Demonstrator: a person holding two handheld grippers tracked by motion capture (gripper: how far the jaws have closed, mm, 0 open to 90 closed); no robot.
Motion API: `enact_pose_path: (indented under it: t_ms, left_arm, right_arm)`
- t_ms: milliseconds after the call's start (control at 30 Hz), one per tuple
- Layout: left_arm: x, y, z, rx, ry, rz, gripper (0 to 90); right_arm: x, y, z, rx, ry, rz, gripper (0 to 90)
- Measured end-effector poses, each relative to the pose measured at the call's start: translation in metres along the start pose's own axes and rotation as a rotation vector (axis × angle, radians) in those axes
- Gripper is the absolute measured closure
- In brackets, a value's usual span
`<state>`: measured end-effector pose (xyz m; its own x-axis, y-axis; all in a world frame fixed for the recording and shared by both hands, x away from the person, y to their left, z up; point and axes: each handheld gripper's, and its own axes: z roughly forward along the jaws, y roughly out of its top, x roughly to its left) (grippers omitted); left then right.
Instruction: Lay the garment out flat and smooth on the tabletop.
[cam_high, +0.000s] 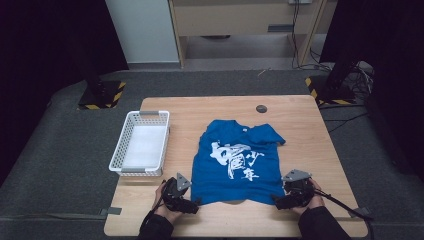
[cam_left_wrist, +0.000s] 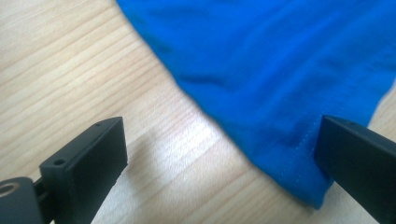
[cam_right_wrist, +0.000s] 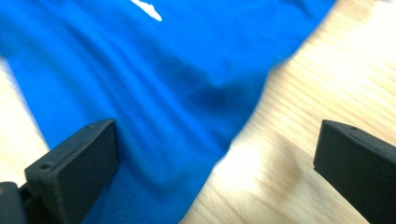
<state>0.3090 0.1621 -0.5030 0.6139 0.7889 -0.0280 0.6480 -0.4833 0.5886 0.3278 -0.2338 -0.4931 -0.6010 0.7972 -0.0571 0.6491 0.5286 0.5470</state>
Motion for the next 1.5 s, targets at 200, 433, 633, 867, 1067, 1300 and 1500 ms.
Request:
enact_pose_path:
  t_ms: [200,433,633,867,1067,1300,1500]
  left_arm:
    - [-0.004,-0.004,-0.003,0.006,-0.027,0.0,1.7]
    - [-0.014,-0.009,-0.007,0.012,-0.045,-0.003,1.7]
    - [-0.017,-0.01,-0.01,0.026,-0.067,-0.01,2.0]
    - [-0.008,-0.007,-0.015,-0.007,-0.066,-0.082,3.9]
    - [0.002,-0.001,-0.016,-0.065,-0.045,-0.116,4.6]
    - [0.015,0.005,-0.008,-0.098,-0.026,-0.149,4.2]
    - [0.02,0.01,-0.006,-0.138,-0.024,-0.186,1.8]
  right_arm:
    - [-0.007,-0.011,-0.007,0.009,0.018,0.025,0.4]
    - [-0.006,-0.019,-0.014,0.023,0.038,0.036,0.4]
    - [-0.006,-0.02,-0.016,0.032,0.038,0.037,0.5]
    - [-0.005,-0.016,-0.017,0.023,0.014,0.02,0.5]
    - [-0.008,-0.009,-0.016,-0.024,0.035,0.069,0.9]
    - [-0.014,0.003,-0.01,-0.083,0.049,0.108,1.4]
    - [-0.003,0.014,-0.003,-0.102,0.087,0.078,1.6]
